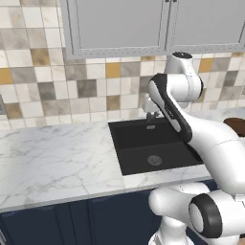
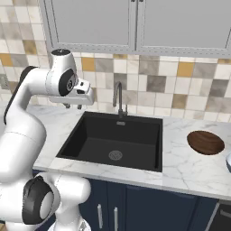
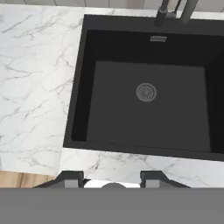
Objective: Rinse each bowl for a few seconds and place them down in the sink or on the counter.
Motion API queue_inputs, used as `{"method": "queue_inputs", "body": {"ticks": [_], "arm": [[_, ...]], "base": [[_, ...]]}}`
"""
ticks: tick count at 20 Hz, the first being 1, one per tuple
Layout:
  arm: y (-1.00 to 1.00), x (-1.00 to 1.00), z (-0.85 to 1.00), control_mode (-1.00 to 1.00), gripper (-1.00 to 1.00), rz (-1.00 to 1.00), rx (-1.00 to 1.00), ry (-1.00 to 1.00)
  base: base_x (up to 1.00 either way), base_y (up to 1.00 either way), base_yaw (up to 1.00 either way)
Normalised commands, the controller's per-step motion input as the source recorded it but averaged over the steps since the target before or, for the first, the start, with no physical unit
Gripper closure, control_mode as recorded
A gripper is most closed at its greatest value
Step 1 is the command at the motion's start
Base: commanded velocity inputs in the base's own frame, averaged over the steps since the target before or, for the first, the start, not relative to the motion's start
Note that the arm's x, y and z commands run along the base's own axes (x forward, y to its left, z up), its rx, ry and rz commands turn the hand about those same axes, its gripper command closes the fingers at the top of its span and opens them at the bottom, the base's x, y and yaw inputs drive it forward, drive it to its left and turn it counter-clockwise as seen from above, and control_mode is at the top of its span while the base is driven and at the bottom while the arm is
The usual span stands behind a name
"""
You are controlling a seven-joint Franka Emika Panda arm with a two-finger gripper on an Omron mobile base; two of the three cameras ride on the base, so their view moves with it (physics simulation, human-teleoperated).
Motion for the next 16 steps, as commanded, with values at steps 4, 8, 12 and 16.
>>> {"method": "queue_inputs", "body": {"ticks": [4, 8, 12, 16], "arm": [[0.00, -0.11, 0.00, -1.00, -1.00, -0.01, 0.00, -0.04], [-0.02, -0.32, 0.08, -1.00, -1.00, -0.04, 0.00, -0.06], [-0.12, -0.38, 0.13, -1.00, -1.00, -0.05, 0.01, -0.04], [-0.10, -0.41, 0.12, -1.00, -1.00, -0.04, 0.01, -0.03]], "base": [[0.00, 0.00, 0.00], [0.00, 0.00, 0.00], [0.00, 0.00, 0.00], [0.00, 0.00, 0.00]]}}
